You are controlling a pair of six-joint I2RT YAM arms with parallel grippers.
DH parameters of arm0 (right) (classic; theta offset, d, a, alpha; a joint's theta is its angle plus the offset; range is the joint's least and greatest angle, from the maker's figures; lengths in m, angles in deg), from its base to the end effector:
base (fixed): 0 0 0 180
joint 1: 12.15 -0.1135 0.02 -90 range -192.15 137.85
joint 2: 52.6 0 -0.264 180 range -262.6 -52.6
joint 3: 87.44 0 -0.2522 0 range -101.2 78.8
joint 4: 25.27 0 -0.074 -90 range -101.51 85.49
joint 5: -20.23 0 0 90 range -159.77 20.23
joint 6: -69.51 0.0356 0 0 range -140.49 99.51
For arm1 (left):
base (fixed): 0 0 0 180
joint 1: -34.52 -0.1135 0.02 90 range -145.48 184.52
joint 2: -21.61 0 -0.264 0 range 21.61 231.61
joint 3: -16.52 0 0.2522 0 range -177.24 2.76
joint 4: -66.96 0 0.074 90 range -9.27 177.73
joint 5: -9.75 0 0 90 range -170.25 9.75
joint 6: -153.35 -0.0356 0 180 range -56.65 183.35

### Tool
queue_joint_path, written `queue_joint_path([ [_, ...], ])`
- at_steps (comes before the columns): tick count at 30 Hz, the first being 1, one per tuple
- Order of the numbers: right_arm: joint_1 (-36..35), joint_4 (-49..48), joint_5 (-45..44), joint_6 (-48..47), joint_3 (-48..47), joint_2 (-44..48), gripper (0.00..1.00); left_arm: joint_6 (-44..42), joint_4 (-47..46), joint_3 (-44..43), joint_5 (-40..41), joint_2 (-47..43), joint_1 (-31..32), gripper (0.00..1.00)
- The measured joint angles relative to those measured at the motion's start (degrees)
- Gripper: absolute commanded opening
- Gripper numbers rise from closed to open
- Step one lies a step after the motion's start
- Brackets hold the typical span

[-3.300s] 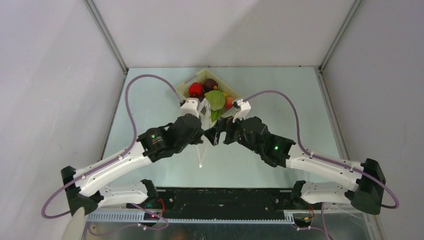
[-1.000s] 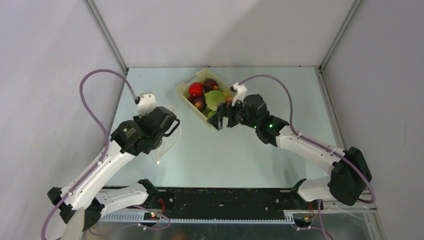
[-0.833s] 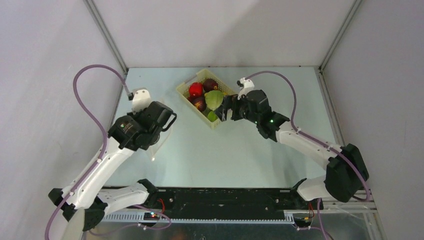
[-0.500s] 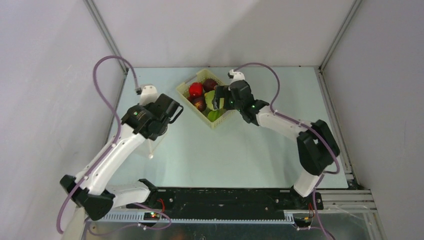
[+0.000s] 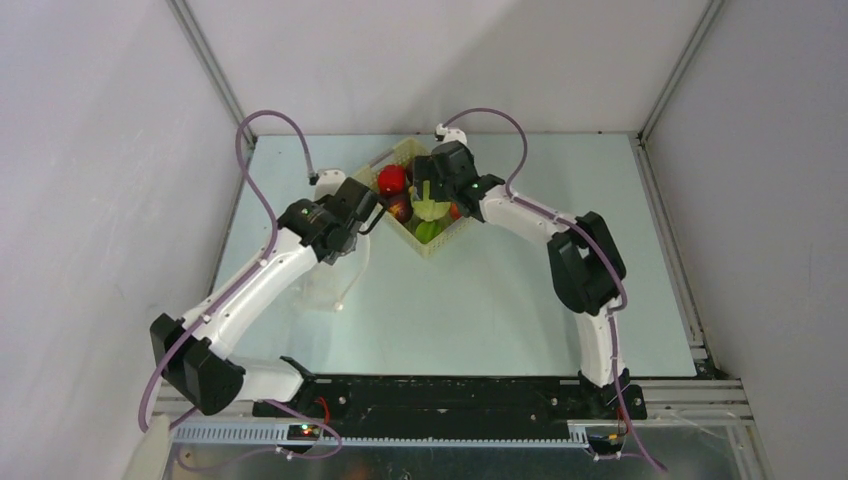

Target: Place the food in the zip-top bag and seal the zipper

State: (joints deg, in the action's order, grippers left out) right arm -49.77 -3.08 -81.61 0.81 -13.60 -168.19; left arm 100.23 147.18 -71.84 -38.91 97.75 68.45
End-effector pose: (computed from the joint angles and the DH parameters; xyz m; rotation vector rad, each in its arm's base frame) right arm 0.3811 0.2845 0.2532 -0.1803 2.1270 0.3931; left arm 0.2131 -0.1150 0.3298 -0.2361 2.3780 0.4645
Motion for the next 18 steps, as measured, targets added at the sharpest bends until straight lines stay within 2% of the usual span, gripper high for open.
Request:
queue_joint_path([
  [4, 0.0, 5.0, -1.4, -0.1, -5.8, -5.0, 0.99, -0.5, -2.1, 1.5, -2.8, -1.4, -0.6, 0.0],
  [12, 0.0, 8.7, -2.1, 0.4, -8.5, -7.8, 0.97, -1.2, -4.3, 1.9, -6.0, -1.5, -1.2, 0.0],
  [18, 0.1, 10.3, -1.9, 1.7, -12.2, -10.5, 0.85, -1.4, -5.2, 2.9, -7.3, -1.7, -1.4, 0.0],
])
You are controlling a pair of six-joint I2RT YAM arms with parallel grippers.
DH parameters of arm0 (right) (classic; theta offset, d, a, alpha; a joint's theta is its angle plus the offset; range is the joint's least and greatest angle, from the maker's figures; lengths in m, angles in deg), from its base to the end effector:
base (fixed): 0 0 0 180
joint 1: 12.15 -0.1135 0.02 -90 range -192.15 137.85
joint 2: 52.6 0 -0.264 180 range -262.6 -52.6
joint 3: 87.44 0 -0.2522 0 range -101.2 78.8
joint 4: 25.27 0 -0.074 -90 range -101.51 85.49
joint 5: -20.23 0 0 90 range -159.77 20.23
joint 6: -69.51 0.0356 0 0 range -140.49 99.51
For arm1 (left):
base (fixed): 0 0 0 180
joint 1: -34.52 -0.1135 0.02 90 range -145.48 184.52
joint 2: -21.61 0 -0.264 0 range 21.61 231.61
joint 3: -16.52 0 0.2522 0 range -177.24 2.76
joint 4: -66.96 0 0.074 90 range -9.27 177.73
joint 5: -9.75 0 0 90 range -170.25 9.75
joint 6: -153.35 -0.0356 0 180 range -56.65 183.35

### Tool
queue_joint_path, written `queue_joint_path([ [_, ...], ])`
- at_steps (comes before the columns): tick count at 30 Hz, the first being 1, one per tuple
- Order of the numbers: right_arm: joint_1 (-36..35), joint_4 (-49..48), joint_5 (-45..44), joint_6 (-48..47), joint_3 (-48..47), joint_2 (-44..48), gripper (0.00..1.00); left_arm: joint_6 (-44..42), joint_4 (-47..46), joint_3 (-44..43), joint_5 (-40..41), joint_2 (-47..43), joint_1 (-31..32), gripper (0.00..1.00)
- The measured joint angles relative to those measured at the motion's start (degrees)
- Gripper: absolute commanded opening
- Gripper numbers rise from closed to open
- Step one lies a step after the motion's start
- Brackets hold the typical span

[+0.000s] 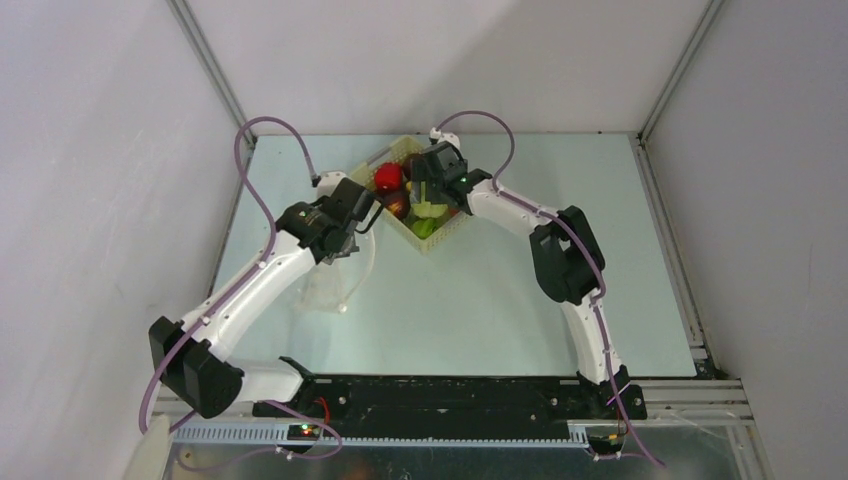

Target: Place the food in the zip-top bag and seal the zipper

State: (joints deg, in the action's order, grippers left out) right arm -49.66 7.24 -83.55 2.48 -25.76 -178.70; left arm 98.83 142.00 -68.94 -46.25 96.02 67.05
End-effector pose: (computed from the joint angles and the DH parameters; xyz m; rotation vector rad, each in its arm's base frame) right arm 0.4083 0.3027 0.2225 -0.1607 2.2606 0.2917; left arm 0.2147 -0.1133 0.3231 -0.2339 2.4227 0.3017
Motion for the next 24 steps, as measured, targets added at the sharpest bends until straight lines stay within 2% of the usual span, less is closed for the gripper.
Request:
queue_joint_path([
  [2, 0.1, 0.3, 0.6, 0.8, -0.5, -0.9, 0.73, 0.0, -0.3, 0.1, -0.3, -0.2, -0.1, 0.0],
  [3, 0.1, 0.5, 0.9, 1.0, -0.6, -1.2, 0.59, 0.0, -0.4, 0.2, -0.4, -0.4, -0.1, 0.0],
  [4, 0.1, 0.6, 1.1, 1.3, -0.6, -1.4, 0.51, 0.0, -0.5, 0.2, -0.4, -0.6, -0.1, 0.0],
  [6, 0.2, 0.5, 1.4, 1.7, -0.6, -1.5, 0.22, 0.0, -0.8, 0.4, -0.5, -1.3, -0.2, 0.0],
  [9, 0.2, -0.8, 1.6, 2.5, 0.4, -1.5, 0.03, 0.0, -0.8, 0.7, -0.9, -2.2, -0.5, 0.0],
  [10, 0.3, -1.4, 1.7, 2.5, 1.0, -1.3, 0.0, 0.0, -0.8, 0.7, -1.1, -2.4, -0.5, 0.0],
  [19, 0.4, -7.8, 2.2, 2.5, 9.5, 4.0, 0.0, 0.0, -1.7, 1.0, -1.9, -3.2, -0.9, 0.0],
  [24, 0.4, -9.8, 3.0, 1.5, 14.3, 10.0, 0.0, -0.1, -2.5, 1.7, -3.5, -3.4, -1.1, 0.0],
])
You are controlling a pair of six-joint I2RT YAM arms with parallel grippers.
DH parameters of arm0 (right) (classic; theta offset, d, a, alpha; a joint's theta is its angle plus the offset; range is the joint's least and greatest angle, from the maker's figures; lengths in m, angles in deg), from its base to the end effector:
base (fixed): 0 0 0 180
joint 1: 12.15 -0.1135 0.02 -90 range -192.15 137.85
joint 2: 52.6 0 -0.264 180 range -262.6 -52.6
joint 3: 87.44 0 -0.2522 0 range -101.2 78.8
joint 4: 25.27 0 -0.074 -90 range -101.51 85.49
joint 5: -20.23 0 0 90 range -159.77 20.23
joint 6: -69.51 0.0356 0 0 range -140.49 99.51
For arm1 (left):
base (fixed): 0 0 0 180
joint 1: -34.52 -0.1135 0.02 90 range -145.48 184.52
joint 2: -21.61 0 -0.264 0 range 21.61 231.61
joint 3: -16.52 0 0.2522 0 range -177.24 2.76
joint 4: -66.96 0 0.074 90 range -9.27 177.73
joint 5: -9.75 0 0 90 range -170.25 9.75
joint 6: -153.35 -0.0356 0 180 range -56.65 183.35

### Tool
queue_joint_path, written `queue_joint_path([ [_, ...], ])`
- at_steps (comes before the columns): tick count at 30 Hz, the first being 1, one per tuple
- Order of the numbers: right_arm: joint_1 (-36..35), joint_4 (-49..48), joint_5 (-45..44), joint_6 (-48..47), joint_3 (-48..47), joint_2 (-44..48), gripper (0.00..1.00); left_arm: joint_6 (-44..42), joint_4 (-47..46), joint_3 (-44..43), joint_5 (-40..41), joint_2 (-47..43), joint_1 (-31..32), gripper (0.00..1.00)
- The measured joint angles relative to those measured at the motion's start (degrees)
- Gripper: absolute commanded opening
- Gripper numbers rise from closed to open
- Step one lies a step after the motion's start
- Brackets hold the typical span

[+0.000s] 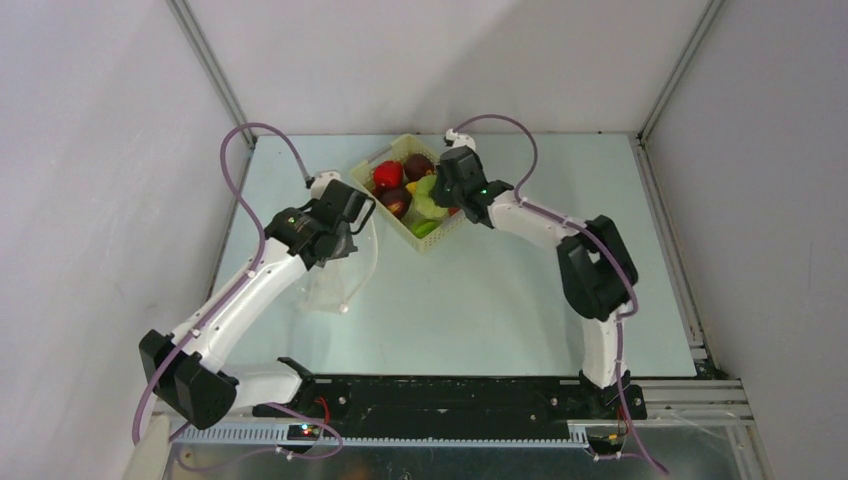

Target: Place the food in the zip-top bag and seal the zipper

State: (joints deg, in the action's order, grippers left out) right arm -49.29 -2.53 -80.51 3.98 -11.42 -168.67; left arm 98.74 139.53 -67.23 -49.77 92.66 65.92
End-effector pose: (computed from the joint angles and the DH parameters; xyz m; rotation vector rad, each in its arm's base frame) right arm 0.3803 0.2797 0.2356 -0.1350 2.1918 0.4097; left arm 0.2082 -0.1059 0.3281 -0.2610 2.4067 0.1915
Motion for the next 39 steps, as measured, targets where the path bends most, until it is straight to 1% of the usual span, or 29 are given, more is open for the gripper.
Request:
queue_joint_path([
  [7, 0.0, -6.3, 4.9, 0.3, 7.4, 14.1, 0.0, -0.4, -1.2, 0.2, -2.9, -0.8, -0.3, 0.0],
  [13, -0.9, -8.9, 8.6, 1.9, 13.4, 22.9, 0.0, -0.6, -1.8, 1.0, -5.3, -2.2, -0.5, 0.0],
  [20, -4.0, -9.1, 14.4, 5.1, 21.9, 33.0, 0.0, -1.0, -3.3, 1.7, -8.3, -4.2, -0.6, 0.0],
  [25, -9.2, -11.9, 16.7, 9.0, 27.5, 39.9, 0.0, -1.0, -4.2, 1.9, -10.2, -4.5, -0.7, 0.0],
  [31, -14.1, -17.2, 18.1, 14.6, 30.5, 40.1, 0.0, -1.0, -4.7, 2.7, -12.0, -5.0, -0.7, 0.0],
  [36, -15.6, -20.9, 16.8, 18.6, 30.6, 35.9, 0.0, -1.4, -5.3, 3.0, -13.4, -5.6, -0.7, 0.0],
  [39, -16.4, -21.5, 15.1, 20.4, 30.8, 33.7, 0.0, -1.4, -6.1, 3.7, -14.2, -6.7, -0.7, 0.0],
])
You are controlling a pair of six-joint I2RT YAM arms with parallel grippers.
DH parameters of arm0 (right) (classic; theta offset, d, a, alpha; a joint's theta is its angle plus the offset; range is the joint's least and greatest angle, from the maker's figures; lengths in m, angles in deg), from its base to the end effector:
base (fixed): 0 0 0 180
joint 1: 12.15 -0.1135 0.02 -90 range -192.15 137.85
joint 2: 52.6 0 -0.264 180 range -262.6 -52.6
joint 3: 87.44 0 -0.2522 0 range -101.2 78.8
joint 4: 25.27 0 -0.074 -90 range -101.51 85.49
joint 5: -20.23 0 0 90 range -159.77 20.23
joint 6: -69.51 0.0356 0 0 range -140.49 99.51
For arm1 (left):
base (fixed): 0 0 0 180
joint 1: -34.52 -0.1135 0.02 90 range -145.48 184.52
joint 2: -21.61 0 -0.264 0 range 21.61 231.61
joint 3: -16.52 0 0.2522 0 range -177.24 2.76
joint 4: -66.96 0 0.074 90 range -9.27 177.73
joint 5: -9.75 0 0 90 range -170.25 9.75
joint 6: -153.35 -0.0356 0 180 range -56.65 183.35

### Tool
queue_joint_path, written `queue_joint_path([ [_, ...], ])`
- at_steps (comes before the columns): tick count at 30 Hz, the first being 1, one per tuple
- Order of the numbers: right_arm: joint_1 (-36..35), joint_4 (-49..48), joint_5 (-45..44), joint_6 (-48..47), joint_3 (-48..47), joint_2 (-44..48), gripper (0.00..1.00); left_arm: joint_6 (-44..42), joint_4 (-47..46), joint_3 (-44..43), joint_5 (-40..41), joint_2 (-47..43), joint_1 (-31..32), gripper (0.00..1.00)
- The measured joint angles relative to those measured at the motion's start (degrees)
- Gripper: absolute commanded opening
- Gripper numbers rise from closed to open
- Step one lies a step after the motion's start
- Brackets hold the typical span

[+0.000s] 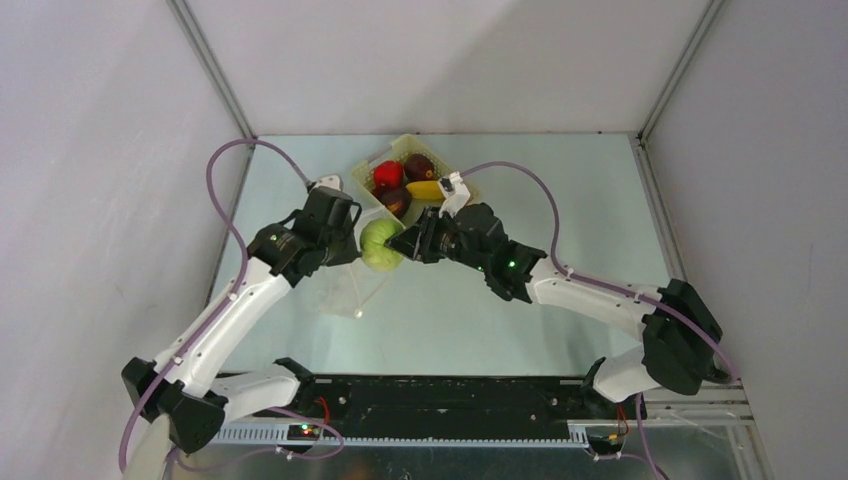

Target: Place the food in the zip-top bag and seal the zipper

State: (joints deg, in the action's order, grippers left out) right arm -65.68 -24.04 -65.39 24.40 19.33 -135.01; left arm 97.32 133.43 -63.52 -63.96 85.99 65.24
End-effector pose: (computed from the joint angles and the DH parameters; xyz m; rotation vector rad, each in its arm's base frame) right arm 0.2010 0.2765 0.3152 -0.2084 1.9361 1.2761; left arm 0.1917 -0.1023 0.3358 -0.1914 2.4090 -0.1678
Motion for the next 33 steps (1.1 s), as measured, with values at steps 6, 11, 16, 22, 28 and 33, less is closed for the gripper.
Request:
queue_joint_path([
  [6, -1.1, -0.2, -4.2, 2.3, 0.0, -3.3, 0.0, 0.0, -0.8, 0.6, -0.9, -1.5, 0.0, 0.0],
  [11, -1.8, 0.9, -7.5, 3.8, 0.0, -5.0, 0.0, -0.5, -2.0, 0.9, -3.7, -1.9, 0.0, 0.0],
  [16, -3.4, 6.1, -12.4, 1.9, -1.5, -5.4, 0.0, -1.3, -2.6, 0.1, -6.1, -2.1, 0.2, 0.0],
  [22, -4.9, 10.8, -13.6, -4.6, -6.4, -5.5, 0.0, -2.5, -2.8, -2.4, -6.4, -1.6, 1.8, 0.0],
  [28, -5.6, 17.3, -13.3, -10.8, -12.7, -9.1, 0.0, -4.1, -3.2, -2.0, -7.2, -1.6, 2.5, 0.0],
  [33, -6.8, 23.6, -14.9, -10.8, -18.3, -13.8, 0.06, -4.7, -5.0, -0.5, -10.4, -2.5, 3.4, 0.0],
])
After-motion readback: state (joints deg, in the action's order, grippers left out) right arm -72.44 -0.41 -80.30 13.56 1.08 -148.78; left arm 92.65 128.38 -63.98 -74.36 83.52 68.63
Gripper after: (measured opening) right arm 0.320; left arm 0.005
